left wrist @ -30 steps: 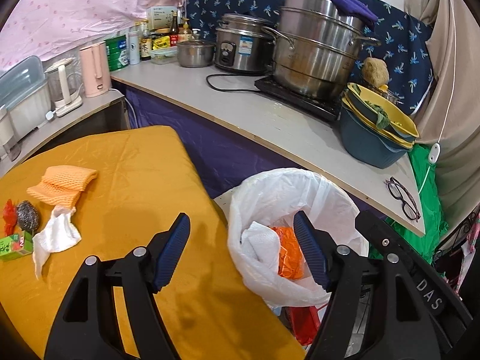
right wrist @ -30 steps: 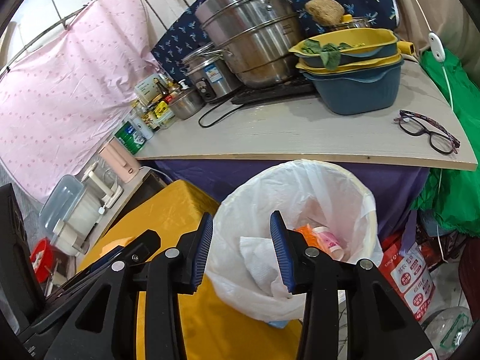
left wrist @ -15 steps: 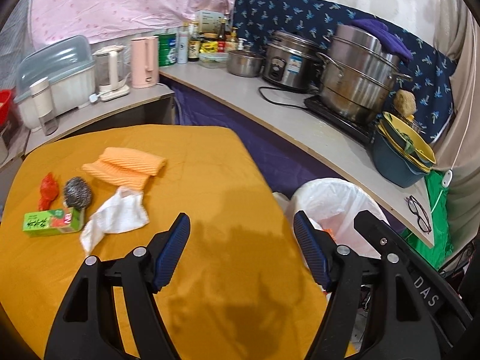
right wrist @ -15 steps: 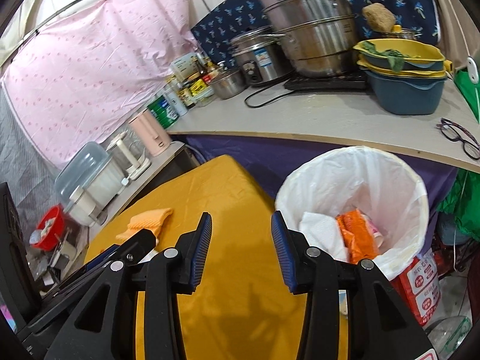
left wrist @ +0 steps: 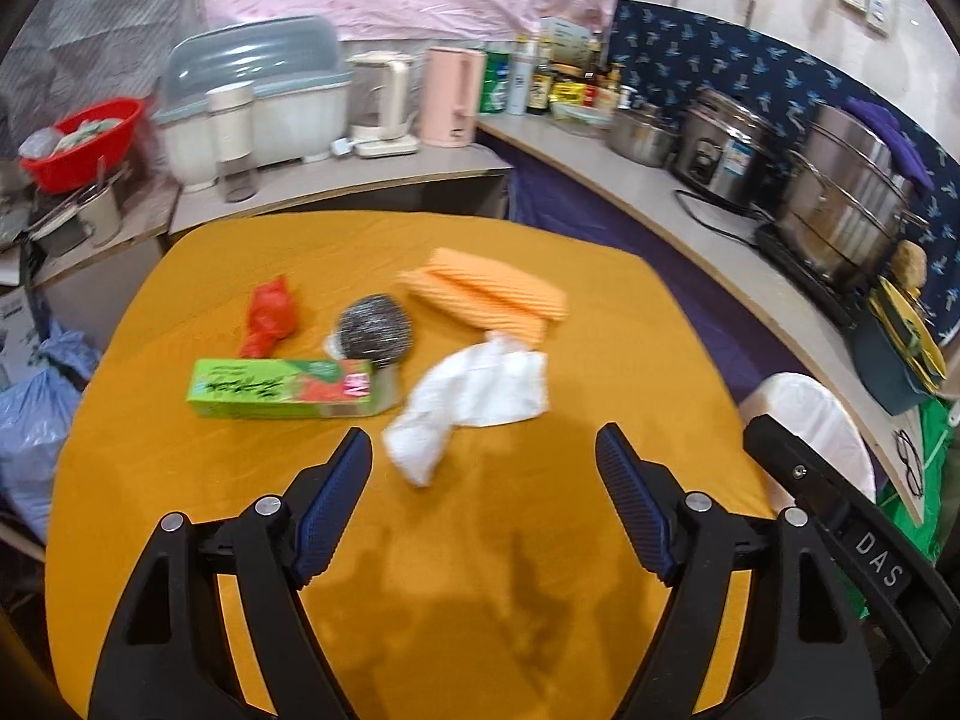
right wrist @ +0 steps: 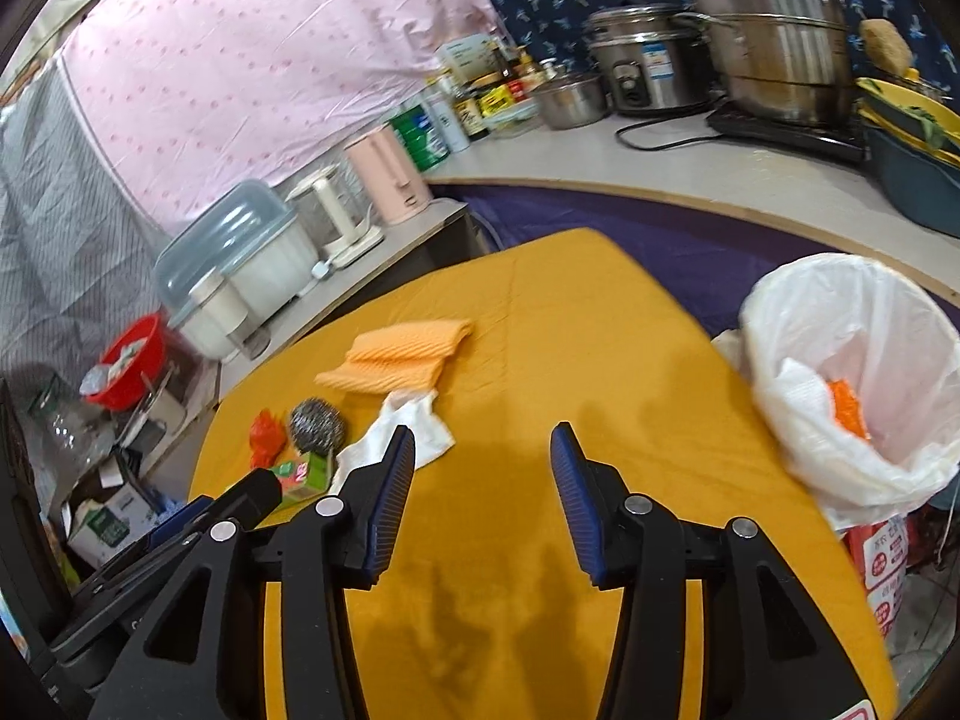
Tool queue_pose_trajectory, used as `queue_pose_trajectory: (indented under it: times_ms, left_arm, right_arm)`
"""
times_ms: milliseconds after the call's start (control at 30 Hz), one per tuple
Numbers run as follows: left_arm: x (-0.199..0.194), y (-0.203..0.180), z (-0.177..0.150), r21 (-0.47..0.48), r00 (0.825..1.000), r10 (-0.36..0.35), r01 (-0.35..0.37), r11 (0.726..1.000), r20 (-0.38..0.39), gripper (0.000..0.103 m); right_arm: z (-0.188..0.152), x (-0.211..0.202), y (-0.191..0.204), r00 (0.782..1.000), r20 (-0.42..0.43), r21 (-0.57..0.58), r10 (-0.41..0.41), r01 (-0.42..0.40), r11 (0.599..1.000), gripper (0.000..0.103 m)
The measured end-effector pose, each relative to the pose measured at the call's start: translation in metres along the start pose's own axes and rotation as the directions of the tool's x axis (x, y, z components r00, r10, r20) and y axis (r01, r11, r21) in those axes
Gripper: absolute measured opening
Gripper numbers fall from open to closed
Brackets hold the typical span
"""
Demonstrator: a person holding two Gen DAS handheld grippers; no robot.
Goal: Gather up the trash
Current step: 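Move both tools back toward the remaining trash on the table, then grasp the steel wool scrubber with the left gripper while the right gripper grasps the white tissue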
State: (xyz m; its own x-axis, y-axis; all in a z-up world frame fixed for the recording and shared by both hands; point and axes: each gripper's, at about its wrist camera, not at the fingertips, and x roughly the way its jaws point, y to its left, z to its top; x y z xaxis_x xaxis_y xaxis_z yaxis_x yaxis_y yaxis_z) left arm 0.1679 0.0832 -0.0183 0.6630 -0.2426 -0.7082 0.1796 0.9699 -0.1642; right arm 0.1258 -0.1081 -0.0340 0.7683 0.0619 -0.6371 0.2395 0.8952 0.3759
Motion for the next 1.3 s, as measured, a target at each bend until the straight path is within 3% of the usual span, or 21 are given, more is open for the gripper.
queue_pose_trajectory:
  times_ms: [233,433,667,1033,1067,1167,1233,1300]
  left_arm:
    - [0.007,0.075,-0.010,-0.074,0.995,0.099,-0.100,0.992,-0.026,0.076]
    - [0.015,0.121,-0.018,-0.134,0.988,0.141,-0.147,0.980,-0.055,0.076]
    - [0.028,0.145,-0.017,-0.166,0.987,0.146,-0.156,0.974,-0.070,0.076]
    - [0.049,0.144,0.000,-0.156,0.991,0.118,-0.127,0.980,-0.066,0.077]
    - [0.052,0.141,0.004,-0.152,0.992,0.110,-0.119,0.981,-0.063,0.077]
    - [0.059,0.132,0.013,-0.132,0.994,0.097,-0.103,0.986,-0.052,0.080]
    - [0.063,0.125,0.017,-0.119,0.995,0.089,-0.094,0.988,-0.047,0.081]
    - [0.071,0.115,0.023,-0.102,0.996,0.074,-0.078,0.992,-0.044,0.081]
  right_arm:
    - [-0.020,0.039,0.043,0.998,-0.061,-0.029,0.026,-0.028,0.999,0.052]
    - [-0.031,0.076,0.065,0.993,-0.112,-0.025,0.033,-0.036,0.999,0.052]
    - [-0.040,0.119,0.086,0.989,-0.150,-0.024,0.016,-0.020,1.000,0.053]
    - [-0.045,0.179,0.091,0.981,-0.186,-0.029,-0.058,0.054,0.998,0.052]
    - [-0.045,0.181,0.090,0.980,-0.191,-0.034,-0.063,0.057,0.998,0.048]
    - [-0.045,0.182,0.085,0.978,-0.194,-0.053,-0.073,0.064,0.997,0.019]
    - [-0.045,0.176,0.079,0.979,-0.190,-0.058,-0.067,0.057,0.997,0.009]
    - [-0.044,0.169,0.074,0.982,-0.177,-0.056,-0.066,0.057,0.997,0.007]
